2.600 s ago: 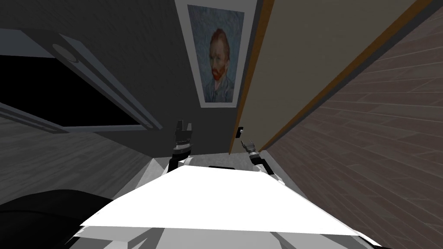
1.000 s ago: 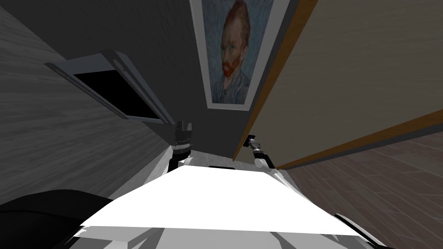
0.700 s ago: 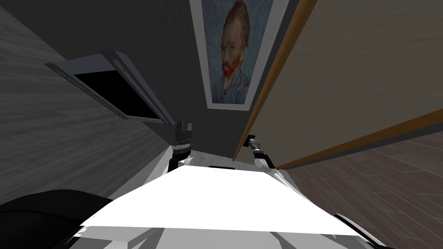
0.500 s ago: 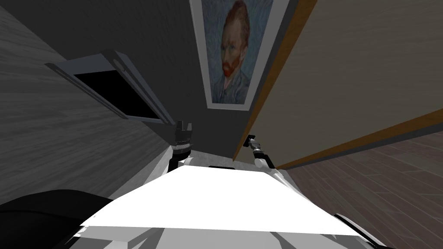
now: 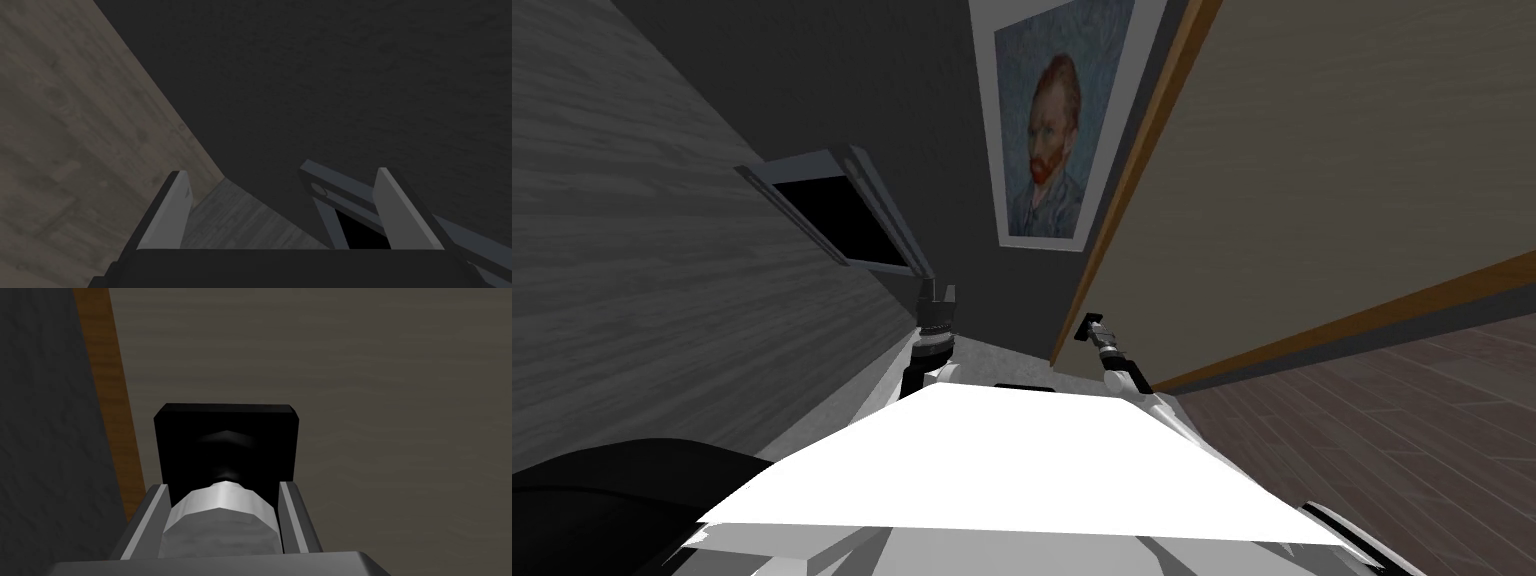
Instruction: Pull the door open
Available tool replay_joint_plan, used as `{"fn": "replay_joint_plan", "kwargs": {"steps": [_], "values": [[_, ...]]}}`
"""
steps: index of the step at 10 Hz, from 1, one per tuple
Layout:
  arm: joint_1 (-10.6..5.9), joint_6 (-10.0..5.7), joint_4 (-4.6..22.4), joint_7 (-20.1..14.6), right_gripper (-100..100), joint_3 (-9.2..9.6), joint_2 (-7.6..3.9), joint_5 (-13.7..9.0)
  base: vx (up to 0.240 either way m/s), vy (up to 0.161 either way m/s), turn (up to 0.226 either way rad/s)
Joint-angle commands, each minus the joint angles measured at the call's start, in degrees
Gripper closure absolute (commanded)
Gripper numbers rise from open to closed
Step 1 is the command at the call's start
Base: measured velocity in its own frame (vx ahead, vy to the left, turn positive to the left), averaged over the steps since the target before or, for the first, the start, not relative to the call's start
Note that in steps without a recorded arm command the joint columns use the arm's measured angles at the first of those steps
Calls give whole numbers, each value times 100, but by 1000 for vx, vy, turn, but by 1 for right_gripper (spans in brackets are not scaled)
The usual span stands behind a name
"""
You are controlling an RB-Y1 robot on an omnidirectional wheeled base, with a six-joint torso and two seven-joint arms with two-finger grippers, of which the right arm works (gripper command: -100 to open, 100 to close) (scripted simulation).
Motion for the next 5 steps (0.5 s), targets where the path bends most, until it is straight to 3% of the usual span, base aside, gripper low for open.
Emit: {"fn": "replay_joint_plan", "kwargs": {"steps": [1,5], "values": [[35,-51,-51,-100,100,103,-91,2,-209,-58,133],[126,-189,-147,-334,100,321,-341,17,-218,-82,148]]}}
